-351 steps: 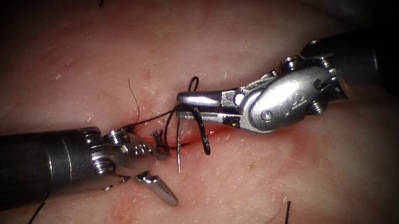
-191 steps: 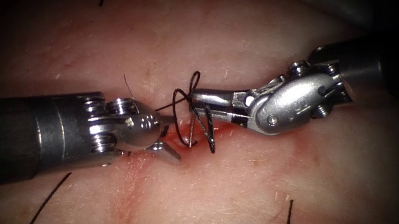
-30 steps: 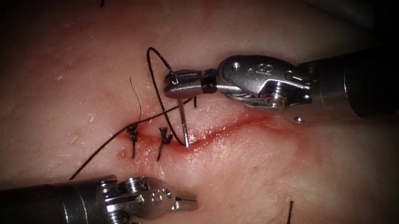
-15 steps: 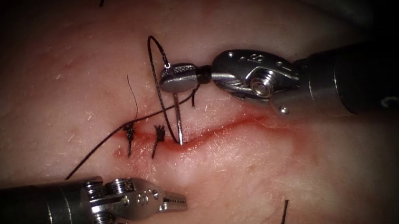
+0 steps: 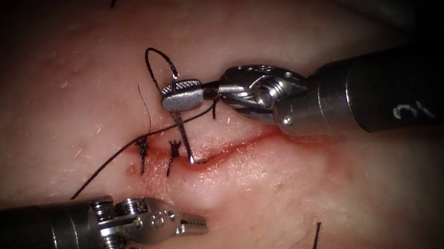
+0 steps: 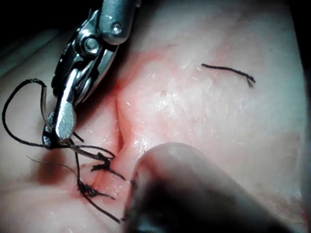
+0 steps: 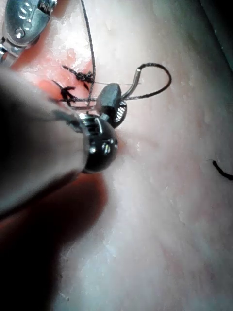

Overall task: Wound Closure
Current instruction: Throw the needle through the skin below the cut

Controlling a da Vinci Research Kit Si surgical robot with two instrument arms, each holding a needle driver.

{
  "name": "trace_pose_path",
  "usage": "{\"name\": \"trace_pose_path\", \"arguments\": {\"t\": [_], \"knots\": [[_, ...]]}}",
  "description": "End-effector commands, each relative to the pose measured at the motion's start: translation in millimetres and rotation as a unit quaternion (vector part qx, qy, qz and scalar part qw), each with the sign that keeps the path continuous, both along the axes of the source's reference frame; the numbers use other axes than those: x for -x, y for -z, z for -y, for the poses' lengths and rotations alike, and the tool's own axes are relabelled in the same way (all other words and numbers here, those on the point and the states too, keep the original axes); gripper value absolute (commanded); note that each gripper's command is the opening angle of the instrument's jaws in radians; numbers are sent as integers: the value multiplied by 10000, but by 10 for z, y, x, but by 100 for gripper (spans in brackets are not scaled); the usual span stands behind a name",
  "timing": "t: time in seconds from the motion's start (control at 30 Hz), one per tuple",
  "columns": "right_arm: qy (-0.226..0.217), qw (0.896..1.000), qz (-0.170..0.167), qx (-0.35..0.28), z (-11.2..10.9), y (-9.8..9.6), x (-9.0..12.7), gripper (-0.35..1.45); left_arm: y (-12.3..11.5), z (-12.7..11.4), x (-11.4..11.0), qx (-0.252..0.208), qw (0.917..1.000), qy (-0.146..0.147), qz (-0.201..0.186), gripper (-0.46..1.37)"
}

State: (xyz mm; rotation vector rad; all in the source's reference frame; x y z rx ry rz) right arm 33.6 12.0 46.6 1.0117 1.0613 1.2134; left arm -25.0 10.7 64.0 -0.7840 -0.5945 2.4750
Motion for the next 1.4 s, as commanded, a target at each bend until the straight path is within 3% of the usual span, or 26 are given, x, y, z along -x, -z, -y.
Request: {"name": "trace_pose_path", "arguments": {"t": [0.03, 0.3, 0.63, 0.83, 1.4], "knots": [[-9, 9999, 128, -38, -1, 1, 2, -35, 1, 1, 0, -21, 10000, -17, 18, -35], [-67, 9976, 241, -646, 3, 1, 6, -35, 1, 1, -2, -22, 10000, -21, 21, -35], [139, 9902, 3, -1389, 22, 3, -2, -35, 2, -1, -1, -30, 10000, -18, 23, -35], [233, 9847, 49, -1728, 33, 9, -2, -35, 3, -4, -2, -60, 10000, 8, 19, -35], [687, 9740, 193, -2150, 87, 10, -1, -35, 10, -13, -2, -34, 10000, 64, 34, -34]]}}
